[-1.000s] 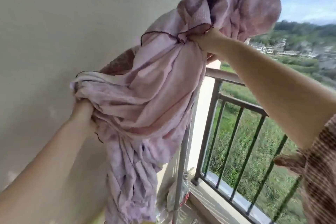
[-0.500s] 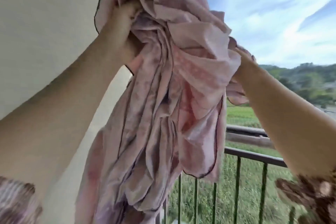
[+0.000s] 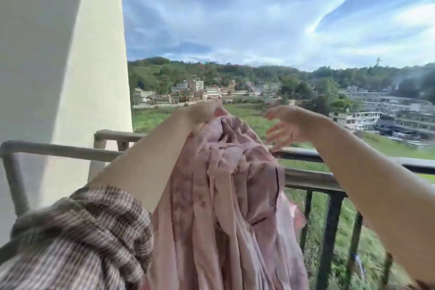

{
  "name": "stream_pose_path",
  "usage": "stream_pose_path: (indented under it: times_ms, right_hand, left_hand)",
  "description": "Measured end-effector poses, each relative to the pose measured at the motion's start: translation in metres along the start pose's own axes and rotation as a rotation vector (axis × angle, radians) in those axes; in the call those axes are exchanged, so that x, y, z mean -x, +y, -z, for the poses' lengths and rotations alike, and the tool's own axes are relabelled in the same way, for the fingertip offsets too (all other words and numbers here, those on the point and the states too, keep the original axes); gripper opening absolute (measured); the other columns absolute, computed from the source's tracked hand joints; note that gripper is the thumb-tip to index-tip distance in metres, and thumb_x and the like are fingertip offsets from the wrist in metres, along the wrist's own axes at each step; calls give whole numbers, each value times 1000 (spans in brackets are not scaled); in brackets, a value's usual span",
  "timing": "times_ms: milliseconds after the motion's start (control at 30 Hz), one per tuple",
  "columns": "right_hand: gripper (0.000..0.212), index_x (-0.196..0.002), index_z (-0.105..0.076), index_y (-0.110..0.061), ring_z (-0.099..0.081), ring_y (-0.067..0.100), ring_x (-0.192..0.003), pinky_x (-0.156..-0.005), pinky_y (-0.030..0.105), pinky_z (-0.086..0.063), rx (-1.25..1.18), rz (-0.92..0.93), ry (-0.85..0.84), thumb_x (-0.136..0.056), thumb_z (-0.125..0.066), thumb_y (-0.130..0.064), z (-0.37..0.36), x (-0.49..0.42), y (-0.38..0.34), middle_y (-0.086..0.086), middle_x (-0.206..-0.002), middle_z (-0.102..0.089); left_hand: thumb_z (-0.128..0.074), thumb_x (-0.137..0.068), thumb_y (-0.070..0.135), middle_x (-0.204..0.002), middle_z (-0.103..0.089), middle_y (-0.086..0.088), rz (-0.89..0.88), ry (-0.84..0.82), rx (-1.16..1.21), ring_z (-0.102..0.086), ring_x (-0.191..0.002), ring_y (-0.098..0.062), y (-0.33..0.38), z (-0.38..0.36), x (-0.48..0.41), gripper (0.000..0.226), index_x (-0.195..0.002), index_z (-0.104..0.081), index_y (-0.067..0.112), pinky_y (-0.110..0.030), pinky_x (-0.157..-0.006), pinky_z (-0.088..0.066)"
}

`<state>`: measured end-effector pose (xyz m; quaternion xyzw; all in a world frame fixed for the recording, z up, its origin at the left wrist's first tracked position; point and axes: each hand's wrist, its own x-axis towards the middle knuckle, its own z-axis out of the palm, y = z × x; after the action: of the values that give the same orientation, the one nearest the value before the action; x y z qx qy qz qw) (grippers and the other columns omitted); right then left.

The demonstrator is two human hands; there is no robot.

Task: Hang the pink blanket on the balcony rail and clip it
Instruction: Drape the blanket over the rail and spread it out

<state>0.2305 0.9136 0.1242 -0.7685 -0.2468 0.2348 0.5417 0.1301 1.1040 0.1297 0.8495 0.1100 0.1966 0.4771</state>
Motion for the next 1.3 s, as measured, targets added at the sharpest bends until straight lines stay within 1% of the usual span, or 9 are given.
stream_pose_path:
  times_ms: [133, 233, 333, 433, 533, 800, 1000, 1167, 1300]
  right_hand:
    - [33, -126, -53, -9, -63, 24, -89, -63, 34, -49, 422, 88, -94, -99, -45, -26, -17, 24, 26, 17, -125, -58]
    - [26, -107, -66, -3, -63, 19, -80, -61, 32, -50, 603, 337, 68, -93, -55, -22, -39, 47, 30, 13, -108, -68]
    - [17, -99, -70, -6, -63, 14, -80, -71, 27, -52, 537, 643, 276, -89, -61, -17, -52, 74, 42, 2, -91, -68]
    - [8, -92, -68, -14, -59, 9, -79, -71, 18, -48, 517, 872, 531, -86, -63, -17, -59, 99, 62, -8, -85, -64]
    - [3, -82, -60, -15, -53, 3, -67, -61, 11, -42, 480, 1004, 632, -83, -63, -15, -69, 123, 98, -14, -75, -55]
    - [46, -91, -58, -19, -64, 15, -79, -65, 26, -50, 433, 484, 397, -78, -54, -63, -103, 132, 164, -3, -90, -65]
    - [23, -94, -66, -17, -71, 25, -80, -68, 41, -60, -17, 517, 251, -97, -51, -33, -108, 133, 115, 13, -92, -71]
    - [29, -71, -63, -17, -66, 22, -62, -49, 33, -56, -398, 360, 384, -97, -51, -19, -65, 105, 29, 3, -66, -67]
    - [23, -75, -60, -12, -64, 11, -52, -40, 17, -47, -239, 341, 702, -96, -50, -14, -32, 86, 13, -3, -53, -64]
  left_hand:
    - [-29, -103, 17, -146, -40, -9, 278, -294, -180, -43, -130, -30, -26, -9, 17, 41, -145, -30, 18, -34, -94, -48]
    - [-46, -96, 9, -132, -56, -16, 23, -23, -156, -65, -100, -12, -23, -9, 36, 32, -127, -53, 3, -16, -64, -53]
    - [-55, -90, 15, -100, -70, -6, -243, 379, -392, -58, -67, -6, -33, -9, 78, 20, -104, -68, 12, -24, -72, -51]
    - [-55, -88, 18, -109, -67, -2, -411, 693, -458, -57, -96, -10, -65, -12, 133, 20, -105, -66, 16, -12, -82, -38]
    - [-49, -88, 30, -128, -49, -12, -409, 862, -474, -41, -126, -25, -117, -30, 180, 40, -124, -50, 12, -27, -107, -27]
    - [-36, -75, 81, -154, -10, 23, -153, 638, -55, -14, -135, 3, -169, -71, 222, 85, -143, 3, 47, -31, -108, -15]
    - [-45, -91, 3, -101, -56, -4, -358, 772, -222, -54, -90, -17, -116, -32, 204, 26, -117, -47, 1, -13, -67, -33]
    - [-42, -92, 10, -118, -59, -11, -311, 862, -226, -57, -102, -24, -43, 31, 158, 27, -119, -45, 7, -20, -69, -33]
    - [-48, -90, 14, -122, -61, -12, -137, 969, -277, -55, -113, -29, -38, 68, 131, 25, -112, -57, 10, -30, -90, -40]
